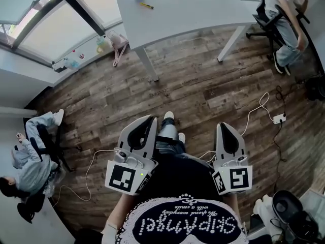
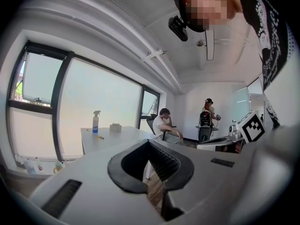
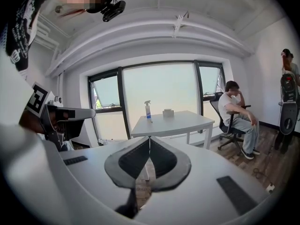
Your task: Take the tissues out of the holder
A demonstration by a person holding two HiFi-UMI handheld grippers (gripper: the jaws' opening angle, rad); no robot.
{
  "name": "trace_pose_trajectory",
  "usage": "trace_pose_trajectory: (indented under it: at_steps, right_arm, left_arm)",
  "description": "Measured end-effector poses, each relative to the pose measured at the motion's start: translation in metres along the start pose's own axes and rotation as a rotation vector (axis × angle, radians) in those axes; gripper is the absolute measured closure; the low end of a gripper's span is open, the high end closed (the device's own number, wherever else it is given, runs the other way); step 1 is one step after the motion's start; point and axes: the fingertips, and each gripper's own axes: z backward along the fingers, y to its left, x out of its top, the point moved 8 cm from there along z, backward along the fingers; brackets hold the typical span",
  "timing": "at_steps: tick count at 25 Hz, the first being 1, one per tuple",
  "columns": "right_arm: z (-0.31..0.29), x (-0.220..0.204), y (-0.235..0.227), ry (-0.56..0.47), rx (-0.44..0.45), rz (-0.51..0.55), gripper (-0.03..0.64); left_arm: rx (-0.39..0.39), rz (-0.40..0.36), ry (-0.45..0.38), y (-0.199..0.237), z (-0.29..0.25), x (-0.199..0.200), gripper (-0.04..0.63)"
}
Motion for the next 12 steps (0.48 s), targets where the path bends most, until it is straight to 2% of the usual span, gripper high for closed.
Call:
trace_pose_trajectory:
  at_steps: [6, 12]
  right_arm:
    - [-0.026, 0.004, -0.003, 0.016, -0.022, 0.012, 0.603]
    - [-0.066, 0.026, -0.008, 0.010, -0.051, 0.001, 0.603]
  left_arm:
    - [-0.022, 0.024, 0.012, 0.022, -0.023, -0.002, 0.594]
    - [-0.046, 0.026, 0.025, 0.053, -0.055, 0.011, 0.594]
